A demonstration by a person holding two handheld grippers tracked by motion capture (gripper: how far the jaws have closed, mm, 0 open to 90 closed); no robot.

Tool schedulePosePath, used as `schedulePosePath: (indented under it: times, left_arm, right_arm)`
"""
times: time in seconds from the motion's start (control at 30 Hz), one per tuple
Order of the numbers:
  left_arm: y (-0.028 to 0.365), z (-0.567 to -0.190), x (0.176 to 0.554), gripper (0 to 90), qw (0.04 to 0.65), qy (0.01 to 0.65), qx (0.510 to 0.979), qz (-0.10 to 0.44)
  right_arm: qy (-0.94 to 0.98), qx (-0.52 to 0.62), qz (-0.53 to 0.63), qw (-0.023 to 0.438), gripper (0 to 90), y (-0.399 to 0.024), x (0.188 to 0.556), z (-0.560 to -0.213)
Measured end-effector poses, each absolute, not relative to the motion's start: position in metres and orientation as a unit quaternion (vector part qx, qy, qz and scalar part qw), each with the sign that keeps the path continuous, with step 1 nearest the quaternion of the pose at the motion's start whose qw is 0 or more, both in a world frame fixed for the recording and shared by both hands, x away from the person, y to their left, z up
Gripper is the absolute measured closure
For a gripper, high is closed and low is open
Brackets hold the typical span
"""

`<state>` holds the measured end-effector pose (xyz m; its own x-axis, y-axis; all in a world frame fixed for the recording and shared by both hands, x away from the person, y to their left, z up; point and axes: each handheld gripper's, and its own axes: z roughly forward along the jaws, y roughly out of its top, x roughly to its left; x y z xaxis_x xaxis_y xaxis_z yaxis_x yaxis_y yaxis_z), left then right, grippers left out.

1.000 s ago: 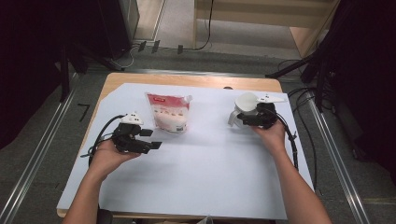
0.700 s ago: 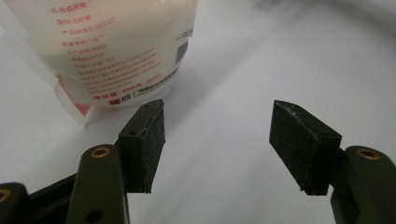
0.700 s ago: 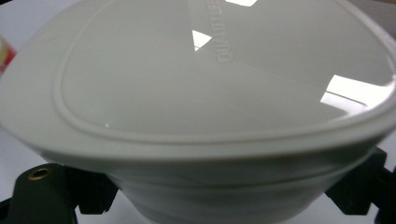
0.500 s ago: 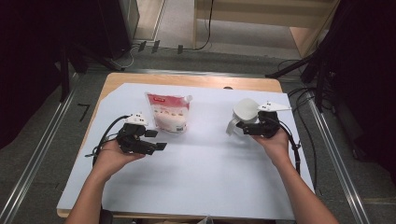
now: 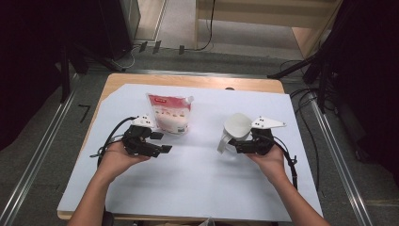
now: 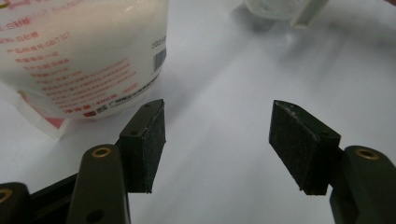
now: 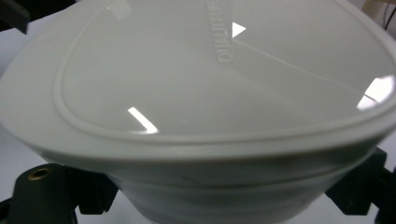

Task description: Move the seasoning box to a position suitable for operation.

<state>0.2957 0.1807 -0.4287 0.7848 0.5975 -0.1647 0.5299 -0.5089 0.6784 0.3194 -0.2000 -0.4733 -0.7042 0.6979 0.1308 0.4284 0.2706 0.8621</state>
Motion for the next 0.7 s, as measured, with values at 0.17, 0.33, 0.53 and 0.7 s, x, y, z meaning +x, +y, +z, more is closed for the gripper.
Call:
schedulePosePath:
  times: [0.17, 0.33, 0.53, 0.7]
  left_arm:
    - [0.176, -0.430, 0.295, 37.4, 0.374, 0.315, 0.871, 0.038]
    - [0.175, -0.431, 0.296, 37.5, 0.375, 0.317, 0.870, 0.038]
    - [0.174, -0.433, 0.297, 37.8, 0.373, 0.315, 0.872, 0.037]
    - [0.170, -0.434, 0.296, 37.7, 0.371, 0.312, 0.874, 0.038]
  right_arm:
    - [0.786, 0.347, 0.495, 0.133, 14.5, -0.187, 0.314, -0.477]
    - [0.797, 0.334, 0.485, 0.131, 14.5, -0.173, 0.310, -0.485]
    - [0.801, 0.329, 0.483, 0.130, 14.4, -0.160, 0.306, -0.495]
    - [0.799, 0.329, 0.487, 0.129, 14.4, -0.161, 0.306, -0.497]
